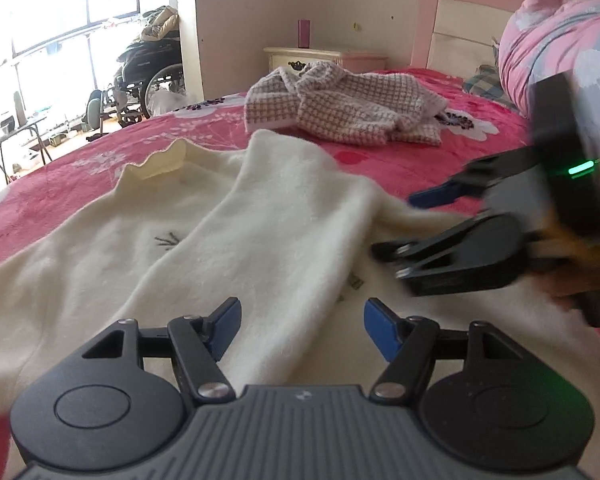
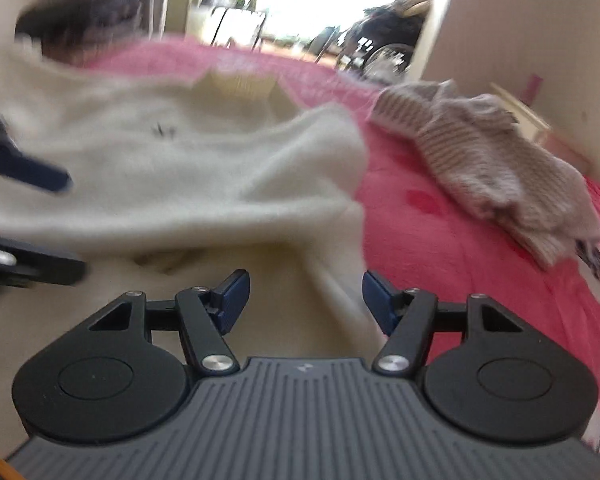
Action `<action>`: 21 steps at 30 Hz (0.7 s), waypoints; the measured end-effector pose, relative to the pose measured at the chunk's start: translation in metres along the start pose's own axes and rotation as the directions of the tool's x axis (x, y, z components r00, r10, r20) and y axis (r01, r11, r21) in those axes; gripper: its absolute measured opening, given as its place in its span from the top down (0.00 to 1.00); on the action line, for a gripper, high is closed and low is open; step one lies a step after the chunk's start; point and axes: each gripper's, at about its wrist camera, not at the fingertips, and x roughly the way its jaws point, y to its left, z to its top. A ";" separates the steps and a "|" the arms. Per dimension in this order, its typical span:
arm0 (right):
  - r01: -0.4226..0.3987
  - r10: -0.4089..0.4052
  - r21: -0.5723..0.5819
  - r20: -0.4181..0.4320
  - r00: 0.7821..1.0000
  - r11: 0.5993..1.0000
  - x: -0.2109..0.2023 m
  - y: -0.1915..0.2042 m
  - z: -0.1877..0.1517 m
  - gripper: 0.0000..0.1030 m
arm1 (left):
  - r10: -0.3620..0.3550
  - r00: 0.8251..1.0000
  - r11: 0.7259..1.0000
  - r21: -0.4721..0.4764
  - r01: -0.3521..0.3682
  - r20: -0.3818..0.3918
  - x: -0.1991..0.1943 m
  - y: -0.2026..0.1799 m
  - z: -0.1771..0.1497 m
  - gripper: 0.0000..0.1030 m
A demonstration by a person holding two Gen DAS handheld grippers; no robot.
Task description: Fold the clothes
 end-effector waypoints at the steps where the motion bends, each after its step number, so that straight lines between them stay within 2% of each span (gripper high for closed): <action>1: 0.010 -0.010 -0.009 -0.010 1.000 1.000 0.012 -0.001 0.003 0.41 | 0.002 1.000 1.000 -0.003 -0.002 0.002 0.001 0.001 0.000 0.33; 2: 0.016 -0.016 0.016 -0.004 1.000 1.000 0.018 -0.005 0.005 0.44 | 0.005 1.000 1.000 -0.009 -0.005 0.002 0.002 0.003 -0.001 0.33; 4: 0.019 -0.024 0.136 0.037 0.999 0.991 0.021 -0.025 0.008 0.70 | 0.012 1.000 1.000 -0.023 -0.012 0.000 0.004 0.007 -0.002 0.33; 6: 0.033 -0.062 0.309 0.084 0.995 0.951 0.015 -0.047 0.000 0.71 | 0.021 1.000 0.999 -0.042 -0.021 -0.002 0.005 0.015 -0.004 0.33; 7: 0.045 -0.089 0.391 0.095 0.991 0.919 0.013 -0.058 -0.008 0.75 | 0.024 1.000 0.998 -0.053 -0.024 -0.002 0.007 0.019 -0.005 0.33; 8: 0.053 -0.109 0.472 0.091 0.990 0.880 0.013 -0.068 -0.019 0.75 | 0.028 1.000 0.997 -0.066 -0.028 -0.004 0.009 0.023 -0.006 0.33; 11: -0.005 -0.064 0.688 0.075 0.995 0.726 0.025 -0.095 -0.054 0.75 | 0.035 0.999 0.992 -0.121 -0.038 -0.029 0.016 0.041 -0.006 0.33; 12: -0.025 -0.055 0.714 0.089 0.995 0.699 0.026 -0.099 -0.057 0.75 | 0.041 0.998 0.989 -0.142 -0.046 -0.036 0.018 0.046 -0.006 0.33; 17: -0.028 -0.055 0.723 0.091 0.994 0.690 0.030 -0.102 -0.057 0.72 | 0.064 0.997 0.964 -0.257 -0.072 -0.042 0.007 0.077 -0.012 0.33; 21: -0.045 -0.033 0.732 0.092 0.995 0.680 0.031 -0.105 -0.060 0.71 | 0.092 0.995 0.923 -0.369 -0.104 -0.049 -0.020 0.108 -0.022 0.33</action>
